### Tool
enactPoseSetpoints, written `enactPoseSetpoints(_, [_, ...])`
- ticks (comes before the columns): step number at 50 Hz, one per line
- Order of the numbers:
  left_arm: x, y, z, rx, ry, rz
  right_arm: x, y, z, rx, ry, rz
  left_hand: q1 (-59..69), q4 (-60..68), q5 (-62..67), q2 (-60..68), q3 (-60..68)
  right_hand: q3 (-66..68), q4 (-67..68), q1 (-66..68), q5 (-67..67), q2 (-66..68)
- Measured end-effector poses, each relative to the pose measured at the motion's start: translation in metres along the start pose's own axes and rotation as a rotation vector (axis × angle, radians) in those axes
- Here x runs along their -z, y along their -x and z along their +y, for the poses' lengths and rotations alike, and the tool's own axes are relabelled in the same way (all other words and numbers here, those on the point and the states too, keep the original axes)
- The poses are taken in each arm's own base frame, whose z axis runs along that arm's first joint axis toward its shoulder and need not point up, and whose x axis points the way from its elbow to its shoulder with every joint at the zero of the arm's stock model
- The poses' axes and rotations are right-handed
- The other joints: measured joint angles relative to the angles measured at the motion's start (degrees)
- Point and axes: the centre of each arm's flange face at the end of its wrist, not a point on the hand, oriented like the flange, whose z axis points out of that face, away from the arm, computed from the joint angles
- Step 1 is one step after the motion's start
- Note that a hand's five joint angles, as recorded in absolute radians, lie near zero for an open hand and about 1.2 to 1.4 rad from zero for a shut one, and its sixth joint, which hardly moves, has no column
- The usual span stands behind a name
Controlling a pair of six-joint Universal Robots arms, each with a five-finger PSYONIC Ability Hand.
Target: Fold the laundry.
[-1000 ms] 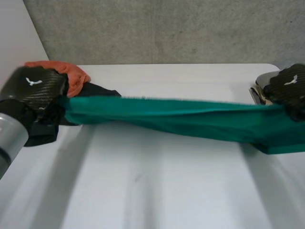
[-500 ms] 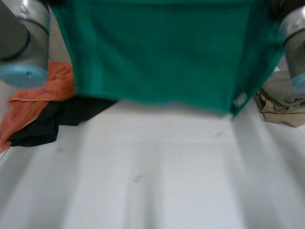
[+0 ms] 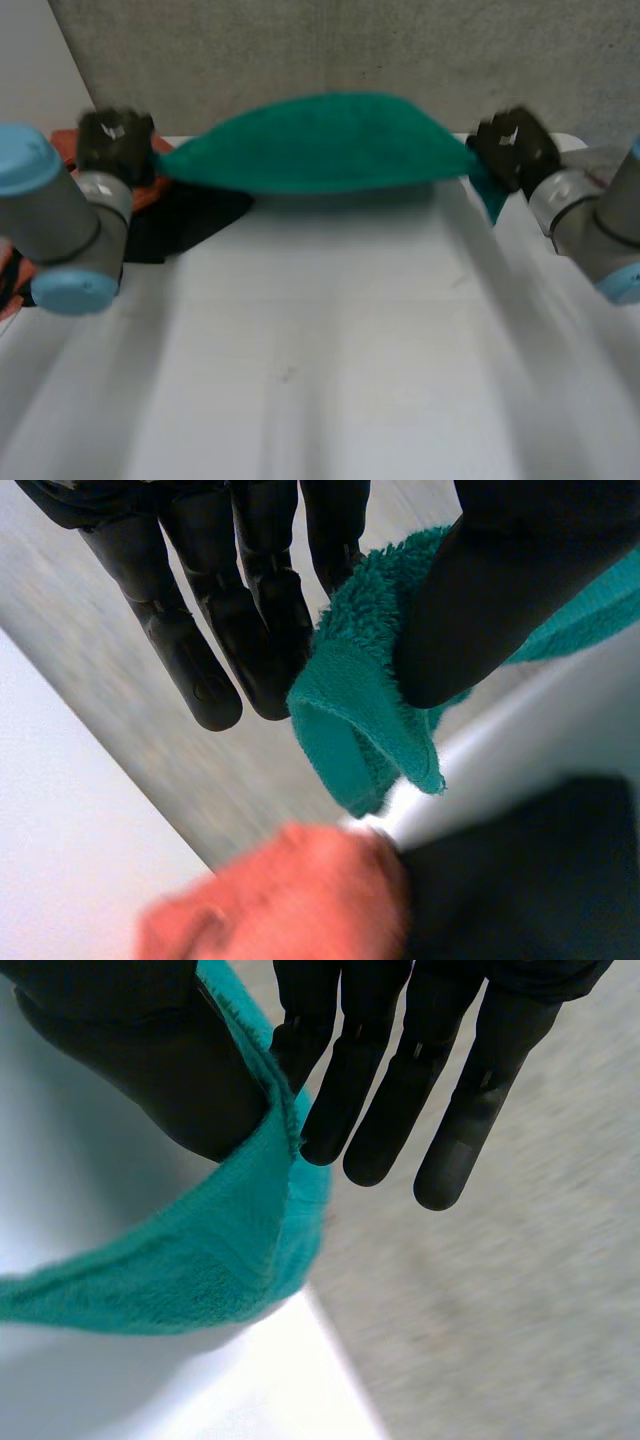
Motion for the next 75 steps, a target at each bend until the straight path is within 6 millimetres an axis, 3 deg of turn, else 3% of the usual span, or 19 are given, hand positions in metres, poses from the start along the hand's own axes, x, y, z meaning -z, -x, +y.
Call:
enactPoseSetpoints(6, [0.018,-0.018,0.041,-0.013,0.108,0.062,0.005,0.028,0.039,-0.078,0.117,-0.066,0.0,0.0,0.0,0.0,0.0,-1.0,-1.4,-0.1,-1.3,-0.3])
enactPoseSetpoints(7, [0.020,-0.020,0.045,-0.013,0.117,0.066,0.005,0.031,0.046,-0.106,0.143,-0.065,0.0,0.0,0.0,0.0,0.0,-6.3,-6.8,-3.6,-6.6,-5.4])
enactPoseSetpoints(13, [0.024,-0.020,0.051,-0.014,0.134,0.070,0.004,0.027,0.066,-0.272,0.238,-0.011,0.0,0.0,0.0,0.1,0.1,-30.3,-30.6,-26.9,-31.5,-29.4])
enactPoseSetpoints(17, [0.025,-0.017,0.049,-0.013,0.131,0.064,0.003,0.021,0.076,-0.395,0.301,0.027,0.0,0.0,0.0,0.1,0.1,-33.6,-34.3,-29.4,-35.7,-31.9])
enactPoseSetpoints(24, [0.027,-0.013,0.047,-0.016,0.136,0.059,0.010,0.013,0.090,-0.546,0.425,0.056,0.0,0.0,0.0,0.1,0.1,-28.1,-28.8,-24.9,-28.7,-27.9])
enactPoseSetpoints(28, [0.034,-0.012,0.047,-0.021,0.162,0.067,0.017,0.008,0.094,-0.581,0.476,0.066,0.0,0.0,0.0,0.1,0.1,-4.5,-5.0,-0.3,-5.1,-3.0])
enactPoseSetpoints(30, [0.040,-0.012,0.047,-0.024,0.183,0.077,0.020,0.005,0.093,-0.581,0.489,0.064,0.0,0.0,0.0,0.1,0.1,-0.7,-1.0,0.4,-2.5,0.2])
enactPoseSetpoints(37, [0.079,-0.007,0.043,-0.057,0.318,0.137,0.045,-0.006,0.071,-0.434,0.531,-0.008,0.0,0.0,0.0,0.1,0.1,-0.2,-0.2,0.4,-2.5,0.2])
enactPoseSetpoints(40, [0.099,-0.002,0.040,-0.088,0.387,0.169,0.063,-0.009,0.061,-0.319,0.569,-0.070,0.0,0.0,0.0,0.1,0.1,-0.2,-0.1,0.4,-2.5,0.2])
enactPoseSetpoints(43, [0.132,0.005,0.037,-0.159,0.496,0.239,0.094,-0.009,0.052,-0.134,0.653,-0.187,0.0,0.0,0.0,0.1,0.1,-0.2,-0.1,0.4,-2.5,0.2])
enactPoseSetpoints(47, [0.174,0.009,0.039,-0.286,0.644,0.380,0.134,-0.007,0.049,0.094,0.761,-0.356,0.0,0.0,0.0,0.1,0.1,-0.2,0.0,0.4,-2.5,0.2])
enactPoseSetpoints(52, [0.194,0.008,0.043,-0.410,0.702,0.506,0.149,-0.005,0.051,0.248,0.794,-0.427,0.0,0.0,0.0,0.1,0.1,-0.2,0.0,0.5,-1.1,0.2])
enactPoseSetpoints(56, [0.180,0.004,0.044,-0.458,0.639,0.504,0.133,-0.005,0.054,0.288,0.741,-0.361,0.0,0.0,0.0,0.1,0.1,-0.2,0.0,0.5,-0.7,0.2])
enactPoseSetpoints(63, [0.112,-0.010,0.036,-0.443,0.430,0.313,0.071,-0.002,0.053,0.271,0.520,-0.134,0.0,0.0,0.0,0.1,0.1,-0.2,0.0,0.5,0.0,0.2])
enactPoseSetpoints(64, [0.112,-0.010,0.036,-0.443,0.430,0.313,0.071,-0.002,0.053,0.271,0.520,-0.134,0.0,0.0,0.0,0.1,0.1,-0.2,0.0,0.5,0.0,0.2])
enactPoseSetpoints(65, [0.094,-0.013,0.033,-0.429,0.386,0.254,0.053,-0.001,0.052,0.262,0.451,-0.072,0.0,0.0,0.0,0.1,0.1,-0.2,0.0,0.5,0.0,0.2])
enactPoseSetpoints(67, [0.077,-0.016,0.031,-0.416,0.352,0.206,0.042,0.000,0.052,0.258,0.406,-0.032,0.0,0.0,0.0,0.1,0.1,-0.2,0.0,0.5,0.0,0.2])
enactPoseSetpoints(68, [0.067,-0.018,0.031,-0.412,0.335,0.182,0.025,0.001,0.053,0.254,0.348,0.019,0.0,0.0,0.0,0.1,0.1,-0.2,0.0,0.5,0.0,0.2])
enactPoseSetpoints(75, [0.023,-0.033,0.042,-0.429,0.303,0.128,-0.017,0.011,0.067,0.257,0.257,0.119,-0.2,-0.1,-0.1,0.0,0.1,-0.2,0.0,0.5,0.1,0.2])
